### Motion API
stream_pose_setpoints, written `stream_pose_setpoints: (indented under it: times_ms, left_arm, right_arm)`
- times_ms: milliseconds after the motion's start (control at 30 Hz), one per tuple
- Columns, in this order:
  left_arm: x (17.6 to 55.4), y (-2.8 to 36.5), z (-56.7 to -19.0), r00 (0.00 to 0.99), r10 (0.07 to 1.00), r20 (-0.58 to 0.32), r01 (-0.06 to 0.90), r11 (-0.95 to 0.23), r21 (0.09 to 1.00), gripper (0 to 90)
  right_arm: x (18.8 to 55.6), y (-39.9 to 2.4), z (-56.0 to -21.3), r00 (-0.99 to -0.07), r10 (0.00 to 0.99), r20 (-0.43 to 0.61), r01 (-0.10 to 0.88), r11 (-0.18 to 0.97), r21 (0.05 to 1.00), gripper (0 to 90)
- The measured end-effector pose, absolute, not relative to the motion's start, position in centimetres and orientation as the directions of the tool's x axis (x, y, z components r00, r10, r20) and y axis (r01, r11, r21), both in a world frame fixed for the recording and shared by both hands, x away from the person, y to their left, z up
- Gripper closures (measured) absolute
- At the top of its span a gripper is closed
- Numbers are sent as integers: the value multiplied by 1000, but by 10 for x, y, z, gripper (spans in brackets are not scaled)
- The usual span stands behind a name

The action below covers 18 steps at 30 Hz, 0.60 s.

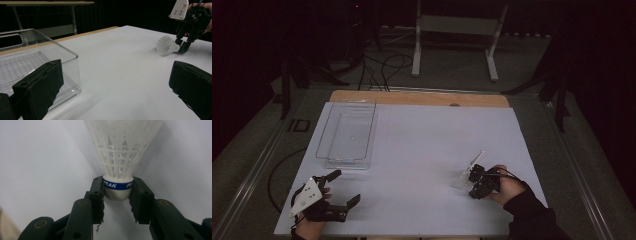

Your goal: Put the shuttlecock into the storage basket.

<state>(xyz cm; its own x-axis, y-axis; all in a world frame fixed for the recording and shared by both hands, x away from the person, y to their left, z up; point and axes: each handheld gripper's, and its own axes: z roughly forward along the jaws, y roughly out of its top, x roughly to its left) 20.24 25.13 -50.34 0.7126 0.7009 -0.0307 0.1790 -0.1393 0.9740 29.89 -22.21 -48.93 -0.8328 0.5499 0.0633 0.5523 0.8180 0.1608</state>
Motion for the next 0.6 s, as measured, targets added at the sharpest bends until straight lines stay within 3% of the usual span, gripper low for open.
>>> stream_pose_setpoints:
  times_ms: [167, 333, 600]
  left_arm:
    - [202, 251, -503, 714, 700, -33, 181, -138, 974, 2]
    - [203, 251, -504, 713, 700, -32, 181, -141, 973, 2]
    - [203, 251, -504, 713, 700, -32, 183, -142, 973, 2]
  right_arm:
    - [297, -218, -488, -882, 464, 81, 471, 870, 147, 657]
    - [287, -210, -486, -950, 309, 32, 309, 930, 196, 657]
    - [283, -205, -484, -970, 239, 51, 245, 943, 227, 657]
